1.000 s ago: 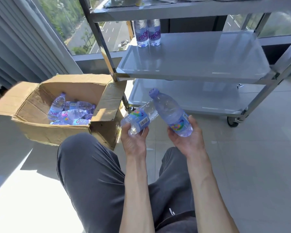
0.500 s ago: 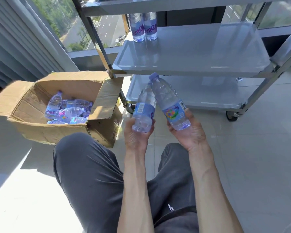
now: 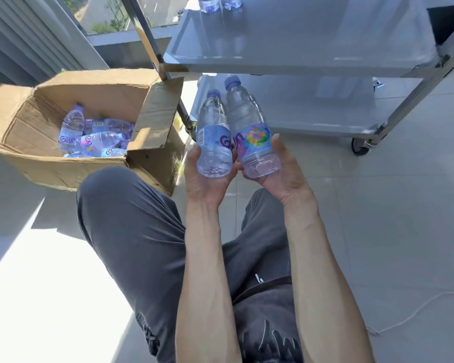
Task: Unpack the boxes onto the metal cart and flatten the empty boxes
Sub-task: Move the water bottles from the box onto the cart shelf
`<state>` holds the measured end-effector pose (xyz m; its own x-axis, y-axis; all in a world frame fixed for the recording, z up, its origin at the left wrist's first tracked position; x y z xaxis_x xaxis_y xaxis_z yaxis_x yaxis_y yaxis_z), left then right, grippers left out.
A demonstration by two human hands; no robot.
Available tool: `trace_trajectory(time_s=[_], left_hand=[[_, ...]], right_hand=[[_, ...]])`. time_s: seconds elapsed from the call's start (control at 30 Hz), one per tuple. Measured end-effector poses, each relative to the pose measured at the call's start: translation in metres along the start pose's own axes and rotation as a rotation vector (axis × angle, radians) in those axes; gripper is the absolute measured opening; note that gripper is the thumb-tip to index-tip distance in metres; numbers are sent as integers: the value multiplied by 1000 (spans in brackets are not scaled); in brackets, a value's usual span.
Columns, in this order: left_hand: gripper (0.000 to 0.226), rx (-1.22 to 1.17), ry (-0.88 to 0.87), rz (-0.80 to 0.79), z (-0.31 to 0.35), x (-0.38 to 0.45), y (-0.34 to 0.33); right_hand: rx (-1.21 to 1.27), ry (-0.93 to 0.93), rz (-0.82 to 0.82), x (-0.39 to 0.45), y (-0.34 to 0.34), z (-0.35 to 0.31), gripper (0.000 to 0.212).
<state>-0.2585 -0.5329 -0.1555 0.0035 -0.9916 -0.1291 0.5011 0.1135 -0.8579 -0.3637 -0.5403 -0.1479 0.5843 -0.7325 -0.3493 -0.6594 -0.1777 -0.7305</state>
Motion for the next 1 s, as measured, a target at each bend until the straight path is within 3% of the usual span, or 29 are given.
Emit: trace_trajectory(time_s=[0.27, 0.4, 0.57, 0.73, 0.9, 1.0], left_hand=[[93, 51, -57, -79, 8, 3, 1], [79, 113, -18, -35, -5, 1, -2], [74, 169, -24, 20, -10, 3, 3], [62, 251, -65, 94, 4, 9, 9], [47, 246, -47, 130, -1, 7, 14], [45, 276, -27, 128, -2, 6, 9]], right_hand=[[-29, 117, 82, -7, 22, -13, 83], [-62, 151, 126, -10, 33, -14, 89], [33, 119, 129, -8, 27, -17, 49], [-80, 110, 183, -3, 37, -18, 69], [-39, 4, 188, -2, 40, -13, 48], [-55, -5, 176, 1, 39, -8, 65]])
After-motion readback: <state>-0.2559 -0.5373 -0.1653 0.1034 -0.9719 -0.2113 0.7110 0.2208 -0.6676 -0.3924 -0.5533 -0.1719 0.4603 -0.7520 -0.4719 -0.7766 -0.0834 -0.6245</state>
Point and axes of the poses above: each hand's wrist, its own x-axis towards the middle knuckle, its own y-axis out of the back of the hand, z = x × y, the point moved 9 cm from there along x, towards the middle knuckle, and after that the axes turned 13 degrees about -y, right-handed, at the moved point
